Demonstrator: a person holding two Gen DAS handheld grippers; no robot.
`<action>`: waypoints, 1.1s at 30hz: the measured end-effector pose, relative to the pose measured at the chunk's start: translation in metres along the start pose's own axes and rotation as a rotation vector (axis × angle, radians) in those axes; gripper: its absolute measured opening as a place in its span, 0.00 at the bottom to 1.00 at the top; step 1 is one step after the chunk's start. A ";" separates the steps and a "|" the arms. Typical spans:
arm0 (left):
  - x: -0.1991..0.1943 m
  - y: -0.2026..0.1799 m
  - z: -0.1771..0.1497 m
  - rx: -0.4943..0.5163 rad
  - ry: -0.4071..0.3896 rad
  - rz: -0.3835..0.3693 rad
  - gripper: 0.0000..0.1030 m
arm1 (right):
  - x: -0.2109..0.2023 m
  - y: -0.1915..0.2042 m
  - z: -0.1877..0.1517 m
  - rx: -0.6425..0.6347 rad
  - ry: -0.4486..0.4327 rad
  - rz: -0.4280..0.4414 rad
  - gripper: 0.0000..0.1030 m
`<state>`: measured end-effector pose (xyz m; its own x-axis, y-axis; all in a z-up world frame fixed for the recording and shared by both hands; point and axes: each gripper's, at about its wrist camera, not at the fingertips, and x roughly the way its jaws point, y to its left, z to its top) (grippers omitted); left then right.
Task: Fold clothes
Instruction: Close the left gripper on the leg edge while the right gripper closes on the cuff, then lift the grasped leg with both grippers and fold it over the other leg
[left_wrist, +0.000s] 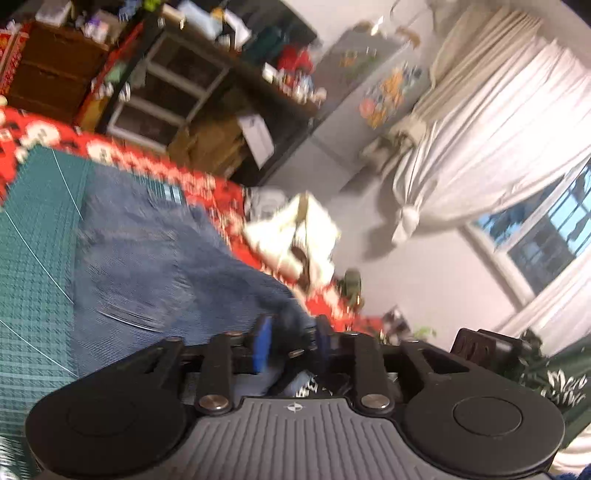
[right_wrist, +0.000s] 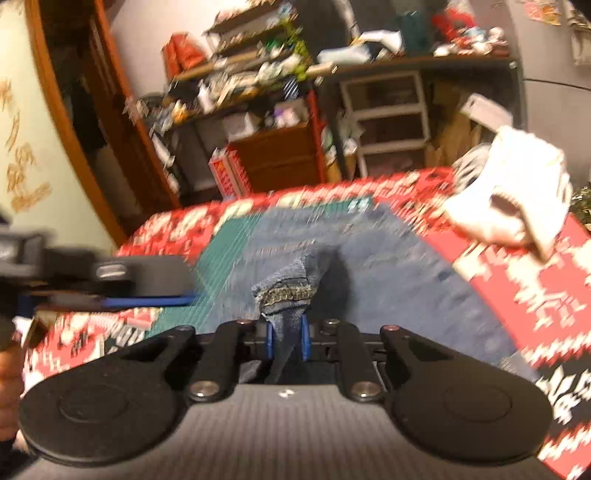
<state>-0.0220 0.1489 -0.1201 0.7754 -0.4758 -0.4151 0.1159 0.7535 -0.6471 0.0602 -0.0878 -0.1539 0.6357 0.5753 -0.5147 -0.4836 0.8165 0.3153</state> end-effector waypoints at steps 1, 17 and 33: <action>-0.010 0.000 0.003 0.002 -0.021 0.004 0.28 | -0.007 -0.006 0.008 0.014 -0.022 -0.004 0.14; 0.008 0.059 -0.031 -0.126 0.168 0.177 0.39 | -0.003 -0.142 -0.014 0.149 0.109 -0.266 0.13; 0.062 0.047 -0.056 -0.046 0.326 0.195 0.10 | -0.007 -0.164 -0.035 0.239 0.195 -0.234 0.14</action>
<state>-0.0033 0.1297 -0.2120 0.5411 -0.4502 -0.7104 -0.0483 0.8266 -0.5607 0.1138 -0.2273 -0.2292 0.5750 0.3711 -0.7292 -0.1709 0.9260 0.3366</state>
